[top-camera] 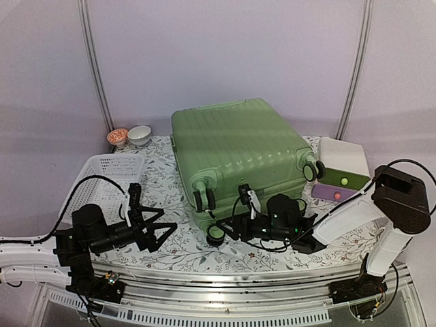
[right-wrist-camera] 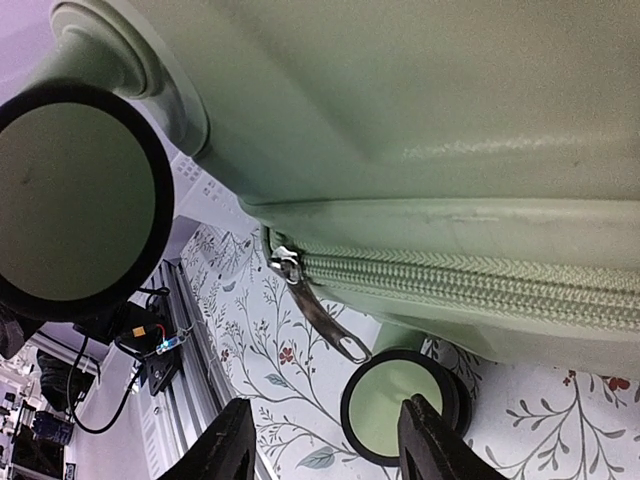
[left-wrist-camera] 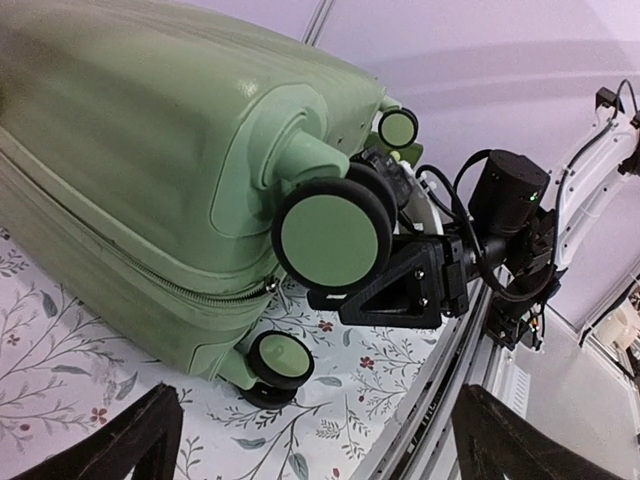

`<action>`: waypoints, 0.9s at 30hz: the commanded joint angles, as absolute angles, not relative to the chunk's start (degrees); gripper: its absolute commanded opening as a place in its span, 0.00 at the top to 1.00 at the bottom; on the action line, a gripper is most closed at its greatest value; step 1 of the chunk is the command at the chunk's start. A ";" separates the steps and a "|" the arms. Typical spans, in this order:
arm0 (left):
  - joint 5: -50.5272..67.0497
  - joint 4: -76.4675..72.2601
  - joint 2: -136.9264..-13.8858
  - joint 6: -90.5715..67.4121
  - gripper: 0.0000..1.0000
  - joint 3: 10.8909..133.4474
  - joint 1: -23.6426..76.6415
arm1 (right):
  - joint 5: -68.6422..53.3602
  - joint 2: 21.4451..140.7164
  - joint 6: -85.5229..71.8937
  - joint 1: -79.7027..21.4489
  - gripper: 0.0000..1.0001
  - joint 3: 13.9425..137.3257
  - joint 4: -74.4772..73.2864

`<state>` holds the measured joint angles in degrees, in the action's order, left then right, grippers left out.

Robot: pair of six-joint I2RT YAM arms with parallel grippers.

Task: Open, take out, and arrange the luggage
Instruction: Grab the zipper of the luggage.

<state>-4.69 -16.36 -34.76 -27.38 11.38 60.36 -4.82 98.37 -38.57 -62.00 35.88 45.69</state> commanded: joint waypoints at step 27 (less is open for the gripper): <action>-3.51 -17.92 -38.87 -28.61 0.05 13.45 59.89 | -4.55 105.20 -37.08 -62.40 0.47 39.44 52.51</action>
